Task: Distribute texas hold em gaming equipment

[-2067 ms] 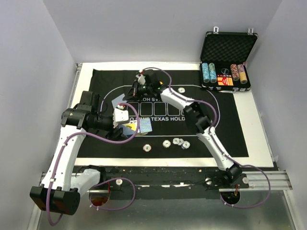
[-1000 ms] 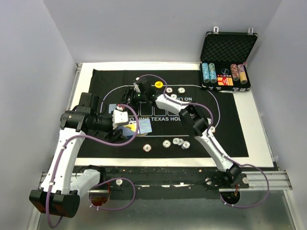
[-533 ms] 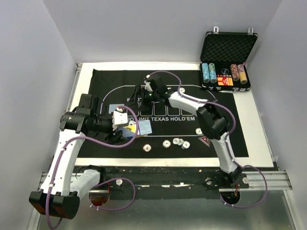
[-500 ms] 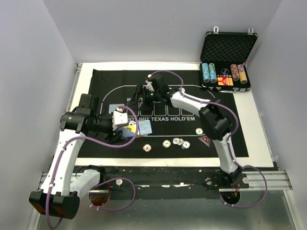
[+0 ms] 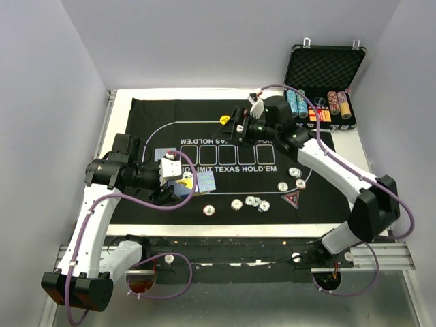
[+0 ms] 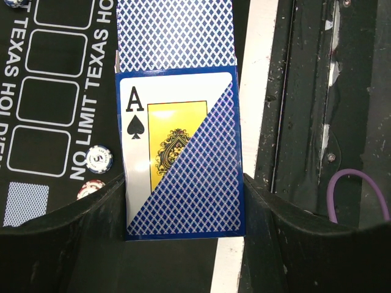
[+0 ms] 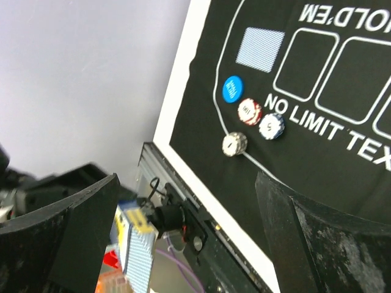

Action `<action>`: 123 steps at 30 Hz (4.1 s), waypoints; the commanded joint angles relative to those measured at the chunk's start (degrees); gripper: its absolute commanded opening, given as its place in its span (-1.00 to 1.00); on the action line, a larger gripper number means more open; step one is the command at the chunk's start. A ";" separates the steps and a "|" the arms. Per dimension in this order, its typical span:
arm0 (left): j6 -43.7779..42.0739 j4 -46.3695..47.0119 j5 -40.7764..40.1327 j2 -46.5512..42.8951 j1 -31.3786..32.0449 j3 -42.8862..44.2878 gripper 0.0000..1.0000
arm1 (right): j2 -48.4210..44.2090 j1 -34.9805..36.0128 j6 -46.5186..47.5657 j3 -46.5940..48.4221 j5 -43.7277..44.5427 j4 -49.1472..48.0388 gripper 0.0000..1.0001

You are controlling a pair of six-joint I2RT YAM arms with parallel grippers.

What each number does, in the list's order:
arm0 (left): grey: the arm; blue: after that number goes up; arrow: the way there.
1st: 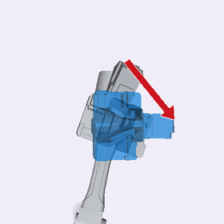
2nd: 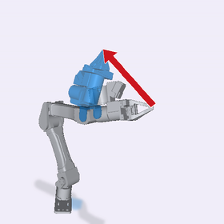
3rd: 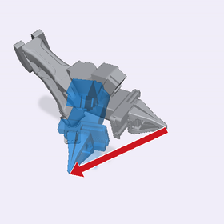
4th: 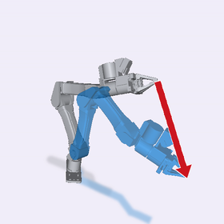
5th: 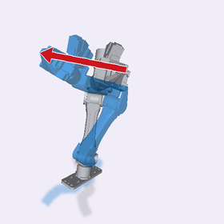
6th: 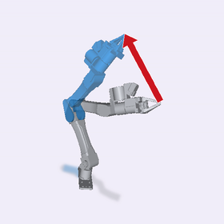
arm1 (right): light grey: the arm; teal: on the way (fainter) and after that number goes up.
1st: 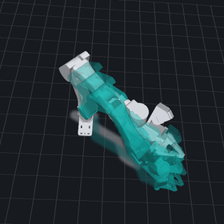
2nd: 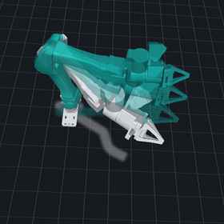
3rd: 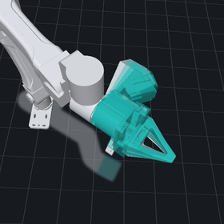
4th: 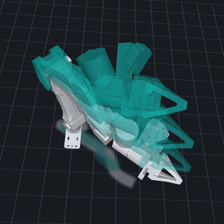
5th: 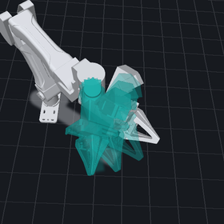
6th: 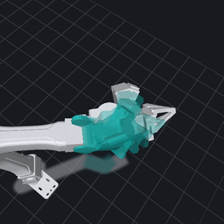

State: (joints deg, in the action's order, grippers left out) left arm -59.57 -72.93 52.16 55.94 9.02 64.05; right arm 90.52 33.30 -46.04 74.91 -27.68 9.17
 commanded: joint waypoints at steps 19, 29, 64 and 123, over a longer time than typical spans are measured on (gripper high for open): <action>0.60 1.73 4.09 0.83 0.04 1.60 -0.60 | -10.54 10.29 0.87 -9.17 -1.76 3.75 0.92; 0.60 1.74 4.18 1.19 -0.05 2.04 -0.60 | -7.73 14.60 -2.21 -10.75 -1.41 0.77 0.75; 2.44 3.05 6.46 0.40 -0.05 2.04 -0.61 | -16.52 11.35 -7.66 -16.55 2.98 2.52 -0.35; 4.11 4.99 7.78 -0.48 -0.14 0.11 -0.61 | -15.47 -4.72 -6.96 -0.83 -5.10 7.53 -0.99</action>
State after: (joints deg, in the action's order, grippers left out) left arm -54.96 -69.04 56.03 56.36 9.02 63.94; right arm 71.31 30.94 -53.54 70.81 -30.00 16.45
